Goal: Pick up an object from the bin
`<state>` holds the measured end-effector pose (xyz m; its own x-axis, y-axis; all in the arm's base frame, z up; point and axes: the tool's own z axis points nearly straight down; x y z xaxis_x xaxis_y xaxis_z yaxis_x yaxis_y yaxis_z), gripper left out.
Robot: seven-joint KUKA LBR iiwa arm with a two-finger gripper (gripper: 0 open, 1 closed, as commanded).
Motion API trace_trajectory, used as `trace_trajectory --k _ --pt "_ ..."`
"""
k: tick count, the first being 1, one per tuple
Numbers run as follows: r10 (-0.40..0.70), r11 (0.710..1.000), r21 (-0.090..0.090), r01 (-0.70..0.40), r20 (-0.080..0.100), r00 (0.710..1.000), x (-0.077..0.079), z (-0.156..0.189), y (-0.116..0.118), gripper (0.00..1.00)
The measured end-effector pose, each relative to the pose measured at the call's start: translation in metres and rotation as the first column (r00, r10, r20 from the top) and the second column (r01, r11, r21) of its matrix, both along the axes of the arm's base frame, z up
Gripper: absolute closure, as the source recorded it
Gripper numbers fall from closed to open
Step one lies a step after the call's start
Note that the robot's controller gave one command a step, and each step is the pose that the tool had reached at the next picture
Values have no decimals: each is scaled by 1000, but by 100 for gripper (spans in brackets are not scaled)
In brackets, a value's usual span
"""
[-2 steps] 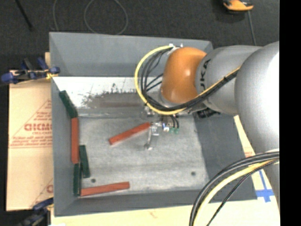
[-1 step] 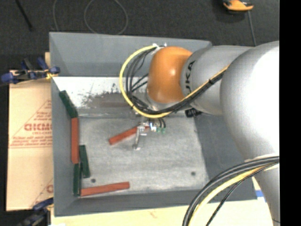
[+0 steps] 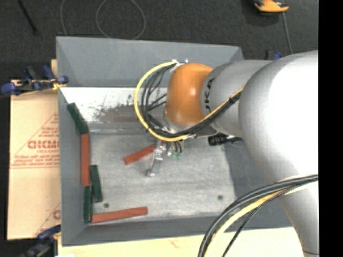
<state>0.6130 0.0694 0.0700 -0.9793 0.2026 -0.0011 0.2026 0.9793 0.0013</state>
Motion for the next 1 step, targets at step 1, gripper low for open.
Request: trace_trajectory --k 1 --pt "4 1000 -3 -4 3 1000 1 1 -1 0"
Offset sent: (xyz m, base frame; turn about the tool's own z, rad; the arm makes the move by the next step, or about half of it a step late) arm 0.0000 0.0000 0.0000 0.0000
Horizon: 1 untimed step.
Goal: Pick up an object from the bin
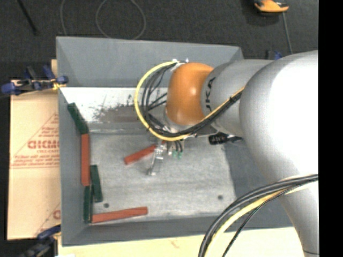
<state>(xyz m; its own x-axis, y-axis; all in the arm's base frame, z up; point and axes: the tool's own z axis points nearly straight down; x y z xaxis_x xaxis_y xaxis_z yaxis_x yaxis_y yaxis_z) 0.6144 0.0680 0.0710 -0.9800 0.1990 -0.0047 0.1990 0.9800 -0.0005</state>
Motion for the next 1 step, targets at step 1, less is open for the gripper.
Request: trace_trajectory --k 1 --pt "2 1000 0 -2 2 1000 1 1 0 100"
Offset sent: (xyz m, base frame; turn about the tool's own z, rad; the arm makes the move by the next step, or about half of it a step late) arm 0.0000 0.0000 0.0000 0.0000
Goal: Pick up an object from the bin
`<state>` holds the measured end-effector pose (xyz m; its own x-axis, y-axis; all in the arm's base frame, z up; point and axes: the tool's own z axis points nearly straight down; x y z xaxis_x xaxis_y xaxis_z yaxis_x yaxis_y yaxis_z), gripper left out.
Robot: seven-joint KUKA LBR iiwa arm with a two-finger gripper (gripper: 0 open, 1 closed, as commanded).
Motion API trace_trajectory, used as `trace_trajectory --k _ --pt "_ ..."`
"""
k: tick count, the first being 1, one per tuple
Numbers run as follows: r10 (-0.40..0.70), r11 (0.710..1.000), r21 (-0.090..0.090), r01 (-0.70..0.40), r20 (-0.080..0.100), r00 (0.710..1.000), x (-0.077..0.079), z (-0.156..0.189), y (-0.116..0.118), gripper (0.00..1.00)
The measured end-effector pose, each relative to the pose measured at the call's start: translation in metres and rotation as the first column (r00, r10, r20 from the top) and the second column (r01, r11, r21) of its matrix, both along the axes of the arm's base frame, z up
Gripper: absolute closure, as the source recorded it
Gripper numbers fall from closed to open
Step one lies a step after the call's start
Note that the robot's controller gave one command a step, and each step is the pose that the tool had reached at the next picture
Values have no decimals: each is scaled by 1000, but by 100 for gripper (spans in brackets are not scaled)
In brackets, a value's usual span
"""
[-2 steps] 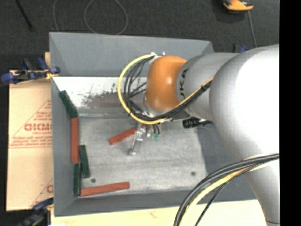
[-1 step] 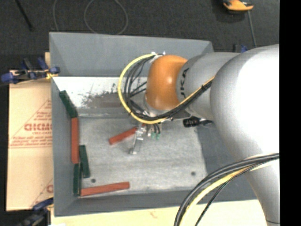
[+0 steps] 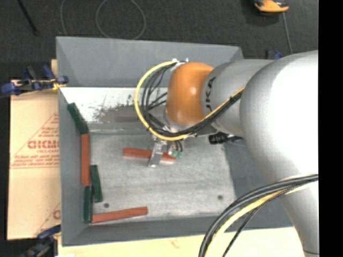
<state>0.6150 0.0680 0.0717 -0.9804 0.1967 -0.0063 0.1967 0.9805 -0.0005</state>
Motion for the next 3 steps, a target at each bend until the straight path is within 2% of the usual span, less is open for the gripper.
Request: trace_trajectory --k 2,3 --pt "0 1000 -1 0 2 1000 3 18 -3 100" --pt "4 1000 3 -4 7 1000 6 124 -4 100"
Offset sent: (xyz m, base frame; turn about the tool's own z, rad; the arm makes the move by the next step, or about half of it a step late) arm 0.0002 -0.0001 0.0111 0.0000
